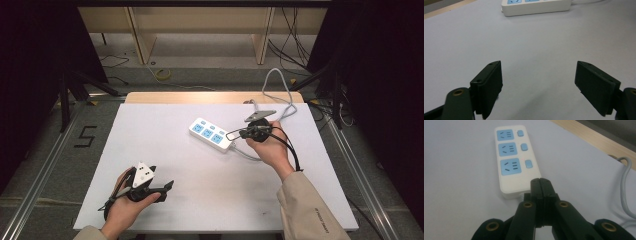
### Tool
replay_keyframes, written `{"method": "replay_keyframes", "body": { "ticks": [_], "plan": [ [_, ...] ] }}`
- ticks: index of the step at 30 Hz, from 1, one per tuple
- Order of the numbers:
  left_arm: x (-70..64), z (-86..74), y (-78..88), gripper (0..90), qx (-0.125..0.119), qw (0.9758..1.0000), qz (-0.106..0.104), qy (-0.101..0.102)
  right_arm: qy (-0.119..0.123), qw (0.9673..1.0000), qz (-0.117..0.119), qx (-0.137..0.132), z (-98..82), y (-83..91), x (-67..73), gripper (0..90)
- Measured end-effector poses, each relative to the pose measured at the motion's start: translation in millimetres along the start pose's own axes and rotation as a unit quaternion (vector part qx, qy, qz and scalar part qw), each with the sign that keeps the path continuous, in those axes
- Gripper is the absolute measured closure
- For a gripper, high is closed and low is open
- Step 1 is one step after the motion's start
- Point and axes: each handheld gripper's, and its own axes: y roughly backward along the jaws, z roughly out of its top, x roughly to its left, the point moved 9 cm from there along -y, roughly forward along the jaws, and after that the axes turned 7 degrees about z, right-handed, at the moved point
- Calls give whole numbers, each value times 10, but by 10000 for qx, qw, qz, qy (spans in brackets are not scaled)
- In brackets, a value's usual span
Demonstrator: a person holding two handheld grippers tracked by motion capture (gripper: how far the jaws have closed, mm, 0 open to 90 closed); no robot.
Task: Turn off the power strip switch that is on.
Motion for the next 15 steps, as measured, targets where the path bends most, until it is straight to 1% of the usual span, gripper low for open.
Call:
{"method": "replay_keyframes", "body": {
  "ticks": [3, 10, 12, 15],
  "plan": [
    [1, 1, -5, 220, -11, 10000, 3, 23, -13, 10000, -2, 22, 20, -7, -20, 900],
    [-3, 0, -4, 220, -5, 10000, -11, 6, -13, 10000, 27, 81, 72, -41, -33, 900],
    [-4, 1, -3, 221, -8, 10000, -8, 3, 1, 9999, 32, 157, 77, -75, -41, 900],
    [-5, -1, -4, 221, 5, 10000, -13, 1, 6, 9998, 34, 199, 88, -102, -56, 900]
  ]
}}
